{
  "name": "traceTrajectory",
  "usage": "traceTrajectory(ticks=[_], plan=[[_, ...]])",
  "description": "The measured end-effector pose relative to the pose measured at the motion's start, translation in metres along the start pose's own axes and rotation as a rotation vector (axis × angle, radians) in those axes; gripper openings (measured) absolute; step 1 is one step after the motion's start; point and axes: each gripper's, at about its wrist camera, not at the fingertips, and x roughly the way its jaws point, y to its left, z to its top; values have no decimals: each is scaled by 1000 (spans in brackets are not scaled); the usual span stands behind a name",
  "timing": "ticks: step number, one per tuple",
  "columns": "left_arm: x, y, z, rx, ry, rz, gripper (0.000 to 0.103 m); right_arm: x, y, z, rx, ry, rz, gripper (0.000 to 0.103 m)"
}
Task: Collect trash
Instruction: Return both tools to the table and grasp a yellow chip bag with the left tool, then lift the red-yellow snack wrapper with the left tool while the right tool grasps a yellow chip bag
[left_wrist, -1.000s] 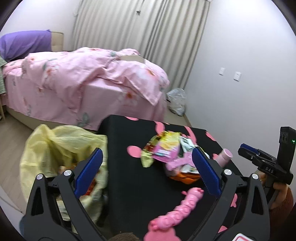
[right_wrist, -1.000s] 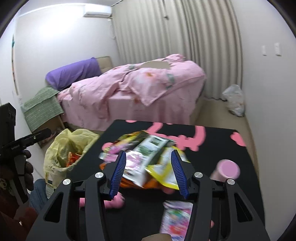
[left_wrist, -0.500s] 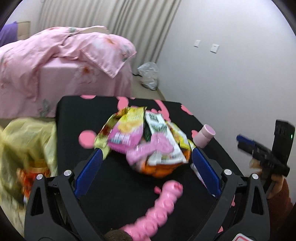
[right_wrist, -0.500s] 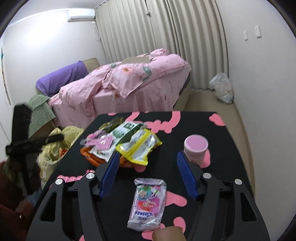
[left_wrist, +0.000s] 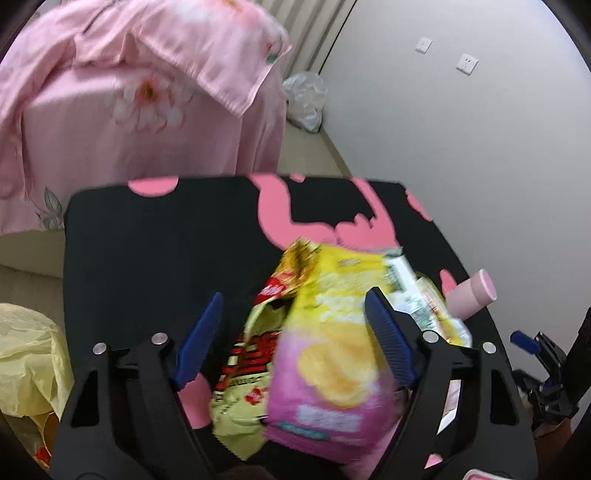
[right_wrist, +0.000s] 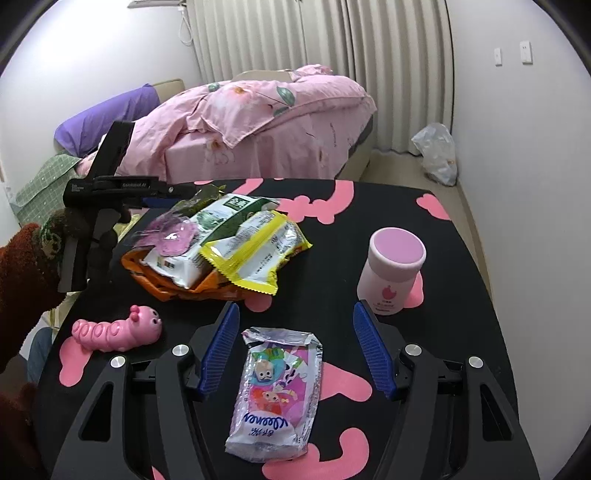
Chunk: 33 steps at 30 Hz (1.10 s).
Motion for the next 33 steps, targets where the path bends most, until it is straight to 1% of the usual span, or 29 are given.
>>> traceTrajectory(ticks=[1, 3, 4, 5, 6, 7, 10, 13, 16, 18, 20, 21, 22, 23, 24, 25, 26, 27, 29, 30, 31, 33], plan=[[5, 4, -3, -2, 24, 8, 64, 4, 0, 1, -5, 7, -19, 61], [5, 12, -8, -31, 36, -9, 38, 11, 3, 6, -21, 22, -58, 61], [1, 15, -11, -51, 27, -18, 32, 15, 5, 10, -25, 26, -66, 61], [-6, 16, -14, -75, 18, -24, 24, 18, 6, 13, -23, 26, -63, 61], [-13, 15, -18, -82, 1, -30, 17, 20, 8, 18, -15, 22, -49, 61], [-20, 12, -21, -77, -13, -26, 16, 22, 9, 22, -1, 17, -25, 61], [-41, 1, -33, -44, -46, 7, 15, 32, 13, 39, 24, -4, 54, 61], [-55, -3, -47, -46, -42, 10, 15, 50, 20, 54, 10, -2, 74, 61], [-64, -4, -62, -54, -37, 10, 15, 77, 22, 61, 25, 51, 77, 61], [-69, -1, -71, -52, -47, 40, 15, 95, 20, 59, 46, 98, 88, 61], [-74, 3, -77, -59, -54, 50, 15, 103, 16, 55, 88, 130, 146, 58], [-76, 7, -79, -70, -55, 40, 16, 106, 13, 52, 124, 146, 198, 56], [-76, 8, -80, -74, -54, 35, 19, 106, 12, 47, 144, 161, 234, 54], [-76, 9, -80, -76, -55, 31, 26, 105, 12, 46, 139, 163, 236, 50], [-78, 9, -81, -77, -62, 27, 33, 100, 14, 43, 111, 155, 220, 44], [-81, 8, -80, -79, -74, 9, 34, 95, 15, 42, 92, 150, 213, 41], [-84, 6, -80, -81, -86, -16, 38, 89, 16, 40, 74, 140, 208, 36], [-87, 3, -79, -81, -99, -51, 45, 83, 16, 39, 70, 134, 206, 35], [-85, -2, -74, -75, -109, -93, 55, 68, 14, 36, 59, 107, 177, 34], [-82, -8, -71, -65, -99, -96, 58, 63, 13, 35, 54, 97, 162, 34], [-78, -11, -69, -60, -89, -85, 58, 56, 12, 34, 48, 81, 141, 34], [-65, -13, -64, -64, -65, -45, 58, 43, 10, 30, 43, 53, 120, 34]])
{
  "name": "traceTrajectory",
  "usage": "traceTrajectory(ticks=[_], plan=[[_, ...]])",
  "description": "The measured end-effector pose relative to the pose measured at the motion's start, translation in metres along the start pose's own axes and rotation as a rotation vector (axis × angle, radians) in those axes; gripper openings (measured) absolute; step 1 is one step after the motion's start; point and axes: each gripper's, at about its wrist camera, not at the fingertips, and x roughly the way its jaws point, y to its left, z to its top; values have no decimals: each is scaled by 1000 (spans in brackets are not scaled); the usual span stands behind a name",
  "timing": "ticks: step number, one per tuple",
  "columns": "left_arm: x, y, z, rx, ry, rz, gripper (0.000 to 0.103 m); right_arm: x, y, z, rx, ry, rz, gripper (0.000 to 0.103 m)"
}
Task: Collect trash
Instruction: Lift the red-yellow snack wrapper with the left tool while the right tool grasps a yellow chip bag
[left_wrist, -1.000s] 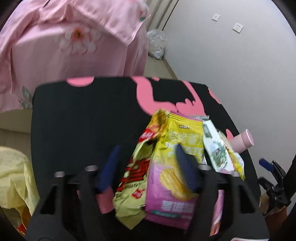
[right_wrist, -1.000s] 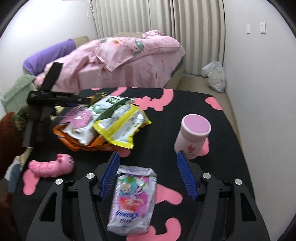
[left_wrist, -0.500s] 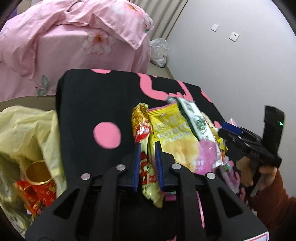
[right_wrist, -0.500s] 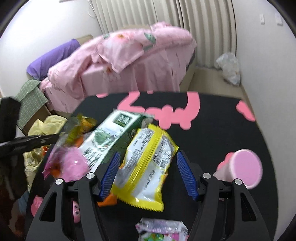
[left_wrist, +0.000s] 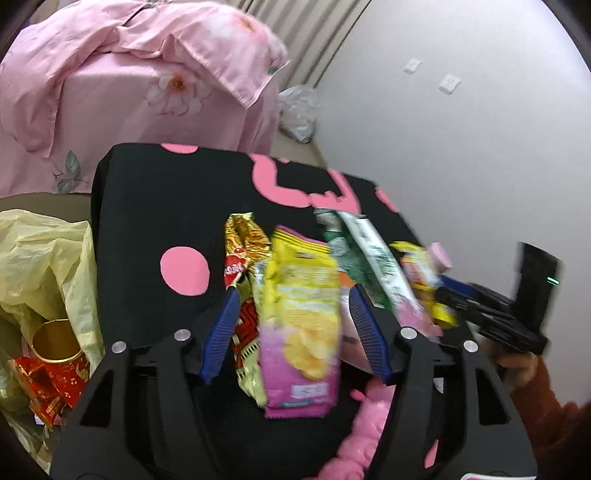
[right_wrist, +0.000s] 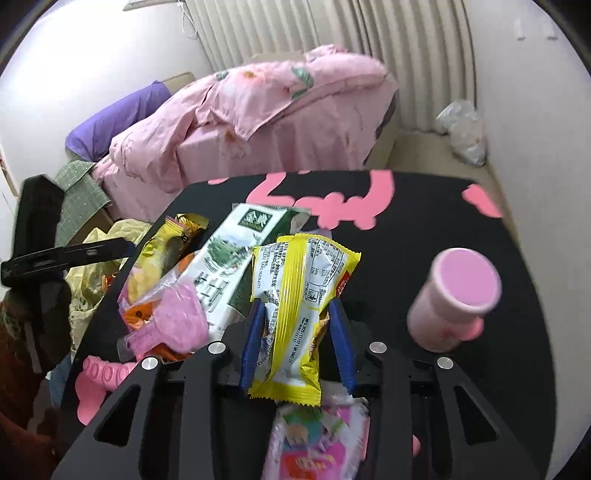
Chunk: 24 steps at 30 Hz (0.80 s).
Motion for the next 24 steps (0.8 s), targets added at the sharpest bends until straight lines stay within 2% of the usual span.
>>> traceTrajectory(ticks=[2, 4, 7, 8, 9, 10, 11, 14, 24], plan=[[15, 0, 4, -17, 34, 25, 58, -8, 0, -5, -3, -10, -5, 34], [25, -2, 6, -28, 64, 20, 58, -16, 1, -11, -18, -24, -33, 34], [33, -16, 9, 21, 93, 26, 57, -25, 0, -18, -39, -47, -88, 34], [34, -23, 10, 49, 99, 40, 44, -28, -2, -19, -34, -53, -93, 34], [33, -28, 11, 66, 101, 59, 26, -30, -4, -21, -26, -56, -93, 34], [31, -31, 10, 73, 98, 60, 19, -33, -7, -23, -13, -61, -92, 34], [26, -35, 10, 78, 87, 43, 12, -37, -8, -24, -2, -66, -89, 34], [6, -46, 9, 106, 25, 45, 9, -43, -8, -26, 7, -77, -84, 34], [-85, -69, -11, 170, -249, 105, 8, -81, 23, -17, -38, -187, -73, 34]])
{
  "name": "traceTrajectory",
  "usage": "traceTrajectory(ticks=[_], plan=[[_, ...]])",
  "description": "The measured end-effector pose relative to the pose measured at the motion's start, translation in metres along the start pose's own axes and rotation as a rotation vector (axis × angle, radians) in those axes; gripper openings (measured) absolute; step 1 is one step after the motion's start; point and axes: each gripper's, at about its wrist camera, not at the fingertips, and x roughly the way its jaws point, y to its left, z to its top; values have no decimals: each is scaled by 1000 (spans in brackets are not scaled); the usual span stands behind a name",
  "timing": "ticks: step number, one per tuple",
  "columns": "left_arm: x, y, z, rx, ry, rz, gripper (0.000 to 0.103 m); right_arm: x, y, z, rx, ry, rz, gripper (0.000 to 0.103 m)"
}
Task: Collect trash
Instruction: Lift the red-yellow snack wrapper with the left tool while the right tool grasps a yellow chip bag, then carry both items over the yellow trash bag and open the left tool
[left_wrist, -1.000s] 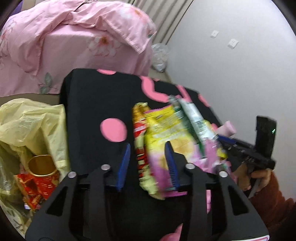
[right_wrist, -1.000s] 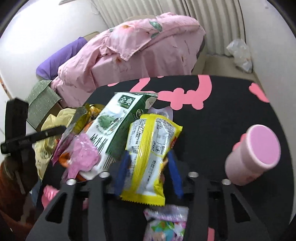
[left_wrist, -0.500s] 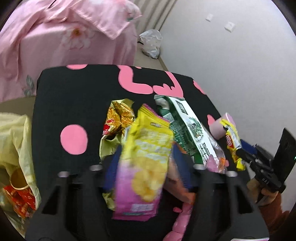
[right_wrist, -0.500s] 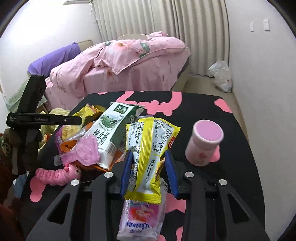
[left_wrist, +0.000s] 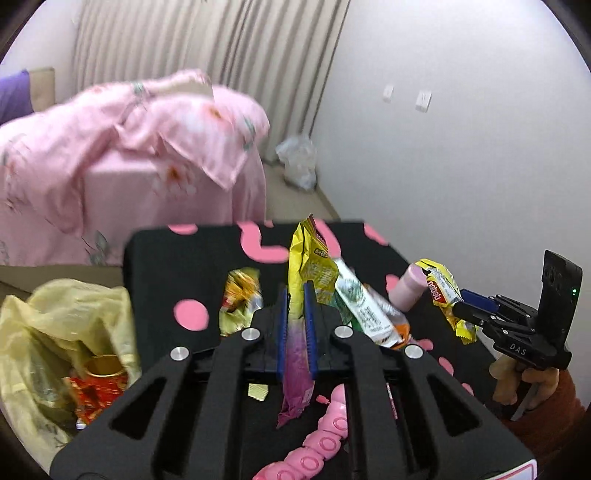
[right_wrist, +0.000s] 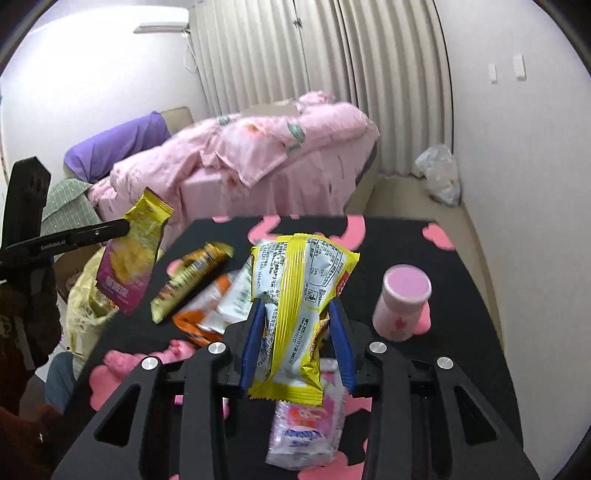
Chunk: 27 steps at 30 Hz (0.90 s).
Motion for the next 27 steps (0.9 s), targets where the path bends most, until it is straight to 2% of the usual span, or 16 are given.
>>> traceTrajectory(ticks=[4, 8, 20, 27], plan=[[-35, 7, 1, -25, -81, 26, 8, -13, 22, 13, -40, -43, 19, 34], [-66, 17, 0, -33, -145, 84, 8, -21, 51, 27, -91, -76, 50, 34], [-137, 83, -27, -136, -225, 238, 8, -6, 141, 51, -194, -72, 178, 34], [-168, 141, -45, -264, -273, 346, 8, 17, 188, 61, -262, -50, 243, 34]])
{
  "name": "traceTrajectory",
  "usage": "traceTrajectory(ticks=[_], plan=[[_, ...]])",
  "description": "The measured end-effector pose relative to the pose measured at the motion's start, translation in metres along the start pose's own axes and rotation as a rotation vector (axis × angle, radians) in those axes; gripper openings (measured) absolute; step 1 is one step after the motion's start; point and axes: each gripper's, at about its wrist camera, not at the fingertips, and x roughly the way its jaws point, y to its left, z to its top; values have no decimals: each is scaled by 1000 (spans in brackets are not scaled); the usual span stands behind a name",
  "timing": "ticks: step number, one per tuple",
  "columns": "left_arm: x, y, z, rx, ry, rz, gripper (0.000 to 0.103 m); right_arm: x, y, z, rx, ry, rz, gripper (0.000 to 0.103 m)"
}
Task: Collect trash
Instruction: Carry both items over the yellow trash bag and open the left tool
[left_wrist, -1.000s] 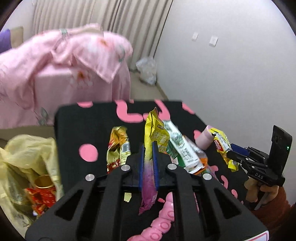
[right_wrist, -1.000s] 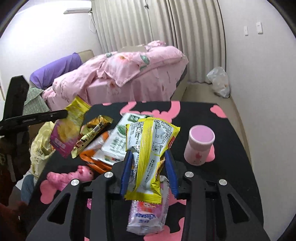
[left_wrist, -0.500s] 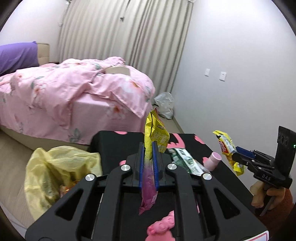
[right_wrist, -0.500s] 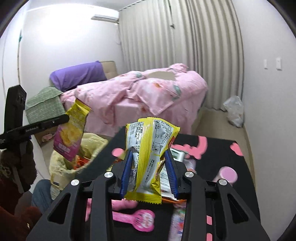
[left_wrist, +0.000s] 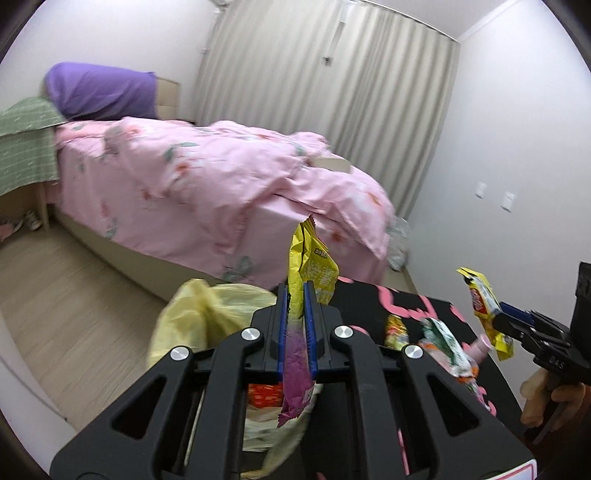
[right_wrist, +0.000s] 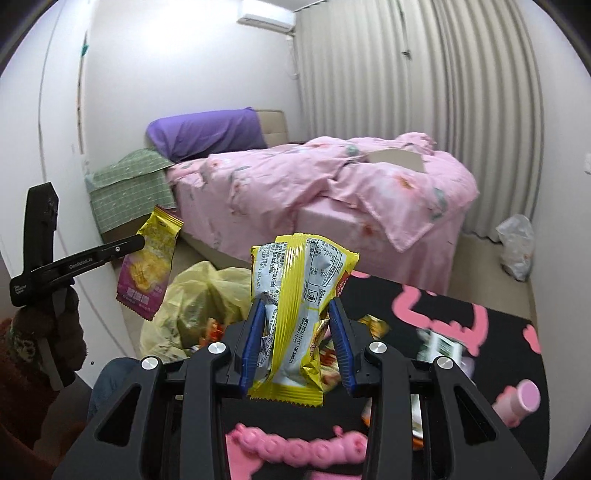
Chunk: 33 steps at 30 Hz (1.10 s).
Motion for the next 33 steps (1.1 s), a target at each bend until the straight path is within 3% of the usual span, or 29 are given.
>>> traceTrajectory(ticks=[4, 15, 20, 25, 28, 33], plan=[[-2, 26, -4, -28, -11, 45, 8, 30, 19, 10, -33, 23, 59, 34], [66, 67, -47, -127, 167, 49, 8, 150, 48, 12, -21, 188, 257, 34], [101, 73, -58, -121, 259, 29, 8, 177, 50, 5, -37, 250, 280, 34], [120, 81, -68, -83, 326, 79, 8, 195, 49, -3, -30, 311, 289, 34], [123, 87, -74, -56, 362, 156, 8, 204, 50, -8, -34, 342, 290, 34], [115, 98, -75, -113, 354, 157, 8, 218, 55, -11, -39, 363, 287, 34]])
